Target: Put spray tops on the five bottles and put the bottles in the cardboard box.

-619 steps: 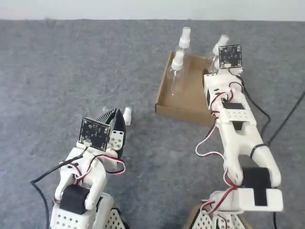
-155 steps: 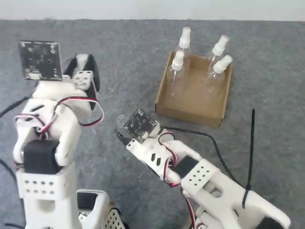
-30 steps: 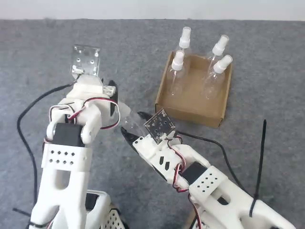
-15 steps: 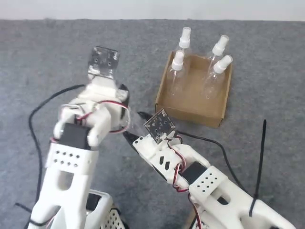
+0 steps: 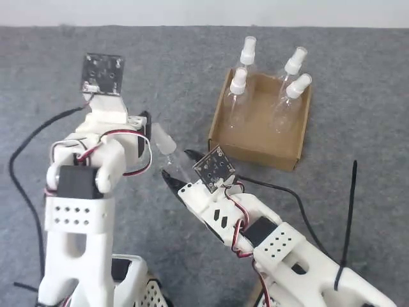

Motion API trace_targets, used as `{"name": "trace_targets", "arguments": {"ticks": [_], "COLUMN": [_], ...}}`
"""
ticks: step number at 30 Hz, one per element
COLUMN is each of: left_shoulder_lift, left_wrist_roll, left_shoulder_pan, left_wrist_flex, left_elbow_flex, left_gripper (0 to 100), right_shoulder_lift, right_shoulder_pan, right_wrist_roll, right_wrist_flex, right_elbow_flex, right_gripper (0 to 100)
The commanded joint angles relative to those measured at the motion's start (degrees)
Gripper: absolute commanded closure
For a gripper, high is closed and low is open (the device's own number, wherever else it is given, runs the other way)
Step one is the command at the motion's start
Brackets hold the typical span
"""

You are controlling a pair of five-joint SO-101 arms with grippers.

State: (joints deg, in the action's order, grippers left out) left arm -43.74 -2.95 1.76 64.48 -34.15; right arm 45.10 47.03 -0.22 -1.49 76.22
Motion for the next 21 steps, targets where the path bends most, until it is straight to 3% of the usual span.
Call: {"name": "trace_targets", "arguments": {"ticks": [1, 8, 21], "left_shoulder_lift": [-1.49, -1.49, -1.58], "left_wrist_roll": [-0.18, -0.18, 0.26], "left_shoulder_pan": [-1.32, -10.55, -11.08], "left_wrist_flex": [-3.08, -3.08, -1.67], "left_elbow_flex": [-1.89, -6.02, -1.8], "left_gripper": [89, 90, 89], "right_shoulder_lift": [2.51, 2.51, 2.51], "right_shoulder_pan": [-0.84, -0.84, -0.92], "right_wrist_roll": [-0.62, -0.62, -0.62], "right_wrist_flex": [-0.84, -0.84, -0.84], "right_elbow_flex": [-0.53, -0.53, -0.62], "right_gripper": [99.2, 99.2, 99.2]}}
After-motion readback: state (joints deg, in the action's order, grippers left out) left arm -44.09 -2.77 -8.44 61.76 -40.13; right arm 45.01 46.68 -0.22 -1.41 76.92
